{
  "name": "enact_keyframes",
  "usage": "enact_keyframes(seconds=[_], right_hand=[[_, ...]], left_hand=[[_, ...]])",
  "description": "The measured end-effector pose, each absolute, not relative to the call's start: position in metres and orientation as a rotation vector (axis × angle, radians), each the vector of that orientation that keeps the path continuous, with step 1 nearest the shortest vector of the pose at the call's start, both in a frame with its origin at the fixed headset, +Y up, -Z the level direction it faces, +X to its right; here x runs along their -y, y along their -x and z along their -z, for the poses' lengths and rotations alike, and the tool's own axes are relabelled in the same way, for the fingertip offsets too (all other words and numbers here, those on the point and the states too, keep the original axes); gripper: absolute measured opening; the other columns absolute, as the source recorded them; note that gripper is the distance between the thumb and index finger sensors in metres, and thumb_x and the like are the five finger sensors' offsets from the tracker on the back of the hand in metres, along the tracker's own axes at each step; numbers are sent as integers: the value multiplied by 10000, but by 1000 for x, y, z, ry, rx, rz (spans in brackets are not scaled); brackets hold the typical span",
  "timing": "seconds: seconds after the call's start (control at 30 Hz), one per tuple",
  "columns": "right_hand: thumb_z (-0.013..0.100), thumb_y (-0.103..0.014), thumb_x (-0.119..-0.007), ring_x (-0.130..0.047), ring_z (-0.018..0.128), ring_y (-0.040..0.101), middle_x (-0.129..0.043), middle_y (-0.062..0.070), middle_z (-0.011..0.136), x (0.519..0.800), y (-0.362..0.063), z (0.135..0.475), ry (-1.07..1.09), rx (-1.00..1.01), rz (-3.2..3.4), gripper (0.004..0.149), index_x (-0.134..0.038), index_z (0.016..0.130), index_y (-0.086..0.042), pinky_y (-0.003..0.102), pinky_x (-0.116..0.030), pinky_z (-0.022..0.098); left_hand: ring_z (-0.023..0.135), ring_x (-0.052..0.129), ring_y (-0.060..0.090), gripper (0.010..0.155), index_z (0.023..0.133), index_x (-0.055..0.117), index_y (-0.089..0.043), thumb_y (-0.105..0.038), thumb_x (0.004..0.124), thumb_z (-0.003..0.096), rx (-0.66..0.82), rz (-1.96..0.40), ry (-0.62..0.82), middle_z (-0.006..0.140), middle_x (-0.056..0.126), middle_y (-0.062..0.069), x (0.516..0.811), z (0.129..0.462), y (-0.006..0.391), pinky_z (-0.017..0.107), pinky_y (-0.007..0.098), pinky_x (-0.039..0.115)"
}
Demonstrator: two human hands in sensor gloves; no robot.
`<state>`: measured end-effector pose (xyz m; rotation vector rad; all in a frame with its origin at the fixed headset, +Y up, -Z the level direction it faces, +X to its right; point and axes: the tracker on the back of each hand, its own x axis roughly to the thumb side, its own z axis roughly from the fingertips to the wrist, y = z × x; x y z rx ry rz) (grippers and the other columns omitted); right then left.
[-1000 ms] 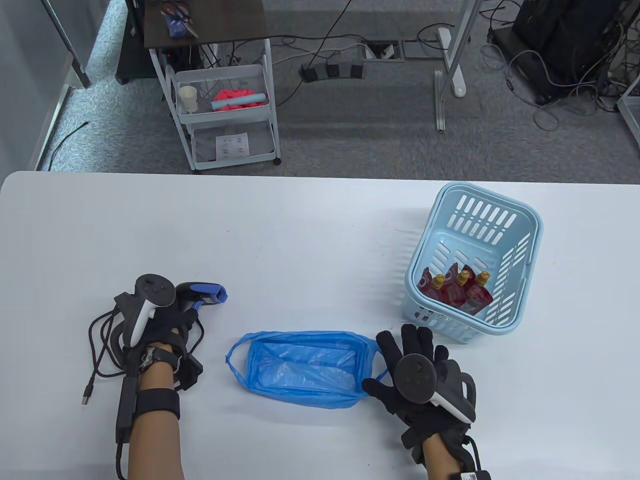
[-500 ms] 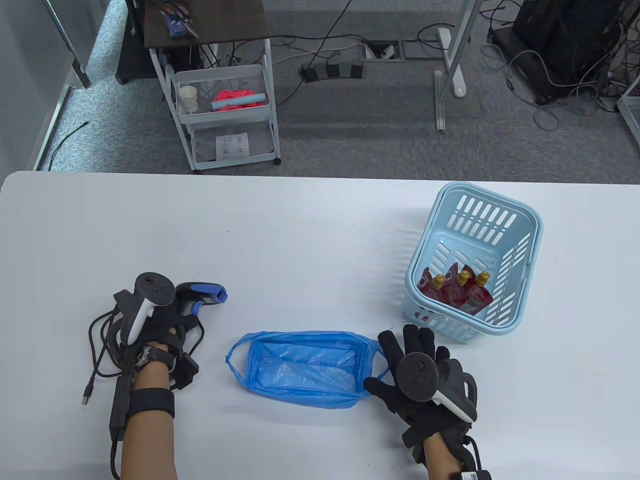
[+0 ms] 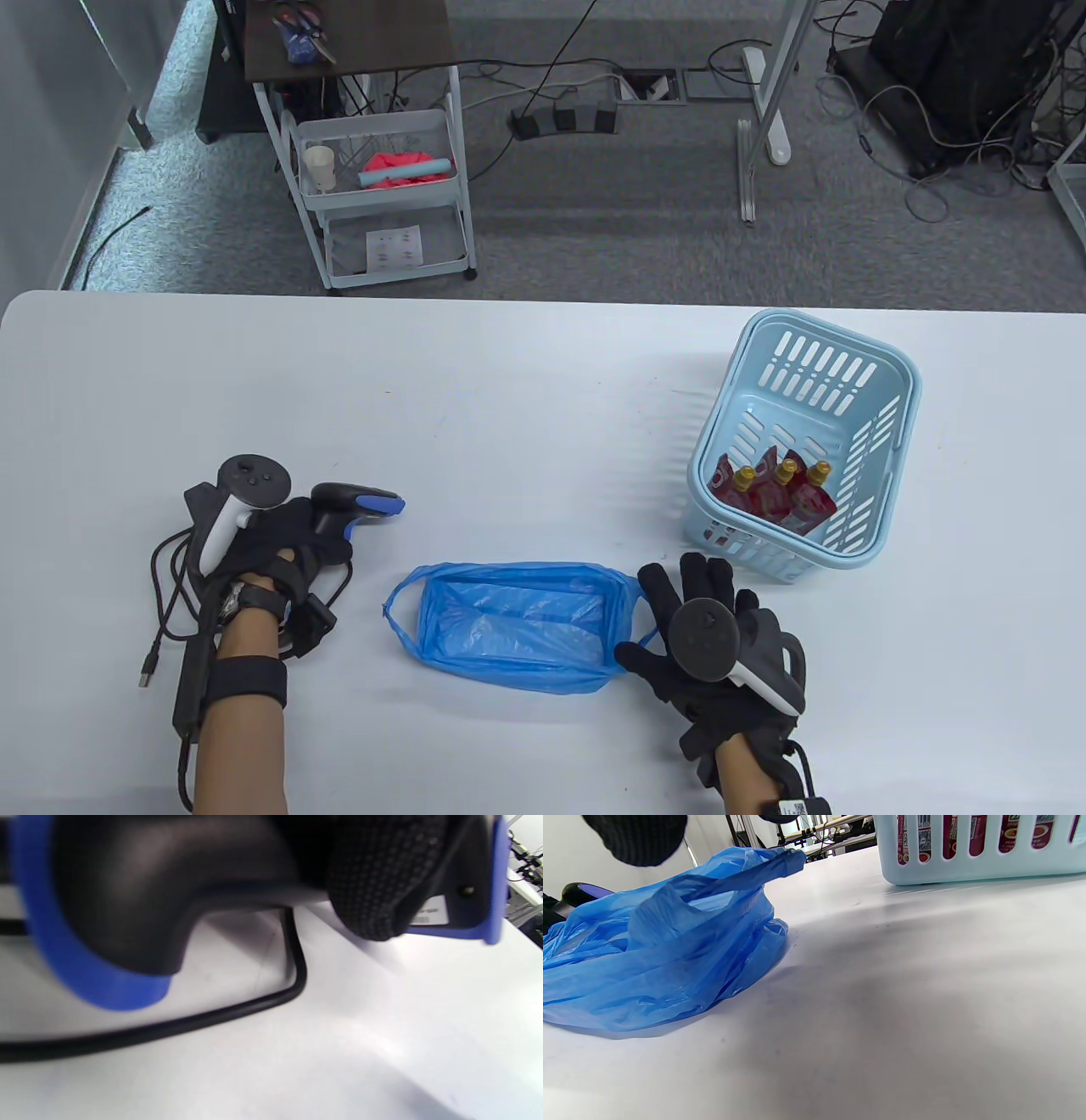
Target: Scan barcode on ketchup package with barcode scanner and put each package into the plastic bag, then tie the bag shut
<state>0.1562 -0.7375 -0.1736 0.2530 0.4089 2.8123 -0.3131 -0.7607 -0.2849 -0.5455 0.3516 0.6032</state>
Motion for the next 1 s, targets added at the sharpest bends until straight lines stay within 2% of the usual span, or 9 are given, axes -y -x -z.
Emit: enact_keyframes(seconds=[0.13, 0.37, 0.77, 1.0], right_hand=[[505, -631, -672, -85, 1067, 501, -116, 245, 1185, 737, -153, 173, -258, -408, -2825, 874, -264, 1168, -233, 720, -173, 728], [504, -630, -673, -86, 1067, 501, -118, 245, 1185, 738, -150, 173, -265, -414, -2843, 874, -264, 1167, -233, 720, -173, 729], [505, -628, -673, -88, 1068, 501, -120, 244, 1186, 743, -142, 176, -279, -440, -2864, 872, -265, 1167, -235, 720, -174, 729], [504, -630, -674, -89, 1068, 500, -122, 245, 1186, 743, -142, 177, -276, -435, -2892, 870, -271, 1167, -235, 719, -173, 730]], left_hand=[[622, 869, 206, 653, 938, 797, -268, -502, 946, 347, -319, -636, 570, 774, 776, -60, 763, 286, 311, 548, 449, 788], [602, 881, 215, 633, 921, 832, -260, -542, 908, 359, -276, -653, 520, 747, 792, -62, 760, 280, 310, 524, 446, 795], [624, 905, 232, 620, 891, 846, -250, -545, 922, 352, -99, -744, 176, 758, 804, -65, 716, 247, 309, 520, 455, 812], [691, 887, 263, 617, 896, 838, -247, -530, 927, 355, 10, -781, 75, 807, 784, -51, 694, 221, 299, 554, 474, 795]])
